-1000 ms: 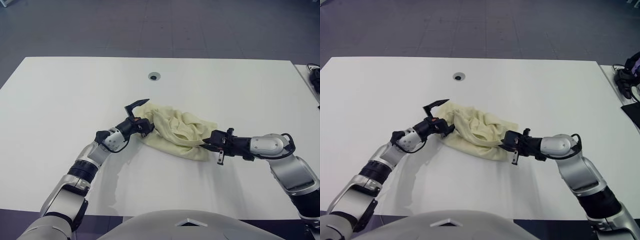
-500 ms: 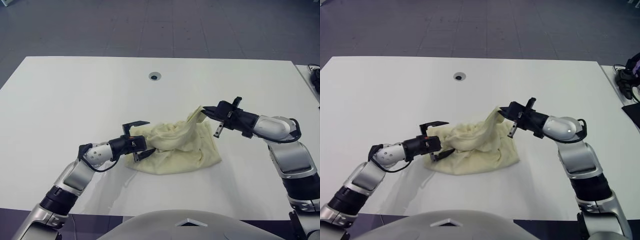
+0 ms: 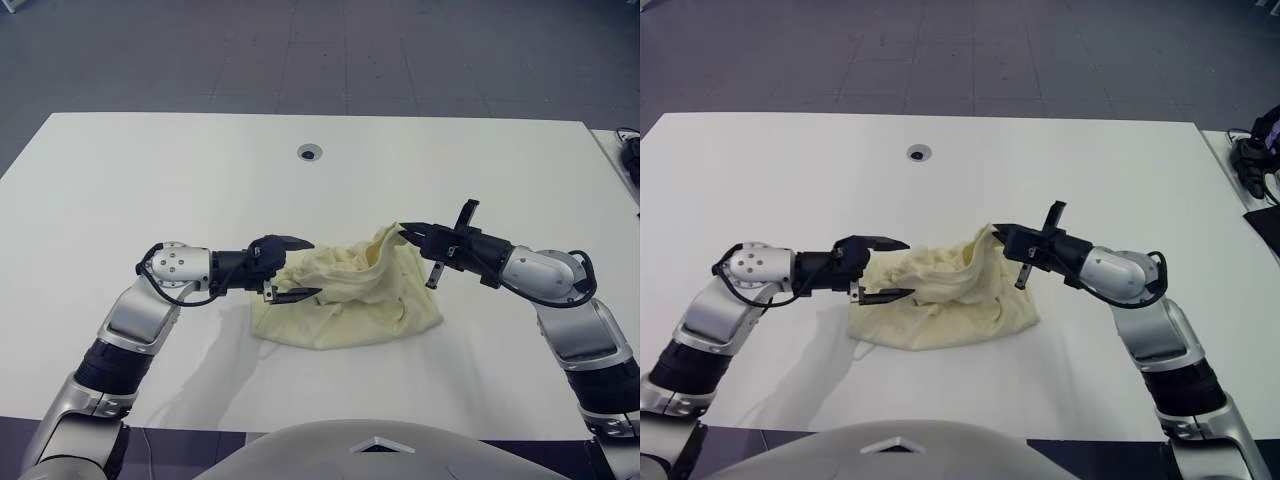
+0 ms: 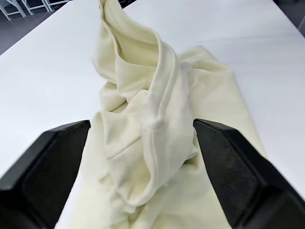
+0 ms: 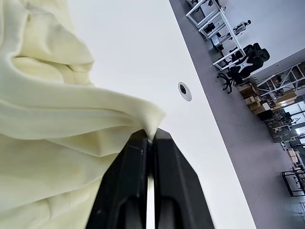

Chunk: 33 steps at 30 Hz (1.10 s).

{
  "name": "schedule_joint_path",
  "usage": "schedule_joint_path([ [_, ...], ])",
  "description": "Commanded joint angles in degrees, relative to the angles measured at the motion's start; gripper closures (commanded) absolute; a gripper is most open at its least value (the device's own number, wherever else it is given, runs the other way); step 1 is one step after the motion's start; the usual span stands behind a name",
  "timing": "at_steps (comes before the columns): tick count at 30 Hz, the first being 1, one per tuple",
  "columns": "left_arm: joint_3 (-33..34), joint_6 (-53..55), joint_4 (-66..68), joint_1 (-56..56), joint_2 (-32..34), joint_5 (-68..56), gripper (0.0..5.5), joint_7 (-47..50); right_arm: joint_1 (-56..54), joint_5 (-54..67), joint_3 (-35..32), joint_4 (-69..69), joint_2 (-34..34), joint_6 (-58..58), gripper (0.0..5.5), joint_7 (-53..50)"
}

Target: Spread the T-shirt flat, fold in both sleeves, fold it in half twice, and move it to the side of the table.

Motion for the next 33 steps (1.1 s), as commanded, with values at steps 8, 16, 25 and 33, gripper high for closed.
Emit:
schedule_joint_path([
  [8,-4.2,-0.1,6.5,-1.8,-2.9,4.6,3.32,0.1,-0.5,-1.2,0.5,-1.4,-0.5,-0.3,5.5,1.2],
  [16,-1.4,2.9,2.8,-1.2,-2.3,-1.5,4.67,-3.1,0.5,-2.1,0.4,-0.1,-0.9,-1.0,5.5,1.0],
  [25,-0.5,0.5,5.7,-1.7,0.3,1.3,5.48,-4.2,-0.1,-0.9,-0.8,0.8,-1.0,-0.6,5.5,1.2],
  [33,5.9,-8.8,29.0,-25.1,-4.6,5.5,5.48,2.6,-16.0,9.7,-4.3,12.3,3.6,6.3,5.5,3.2],
])
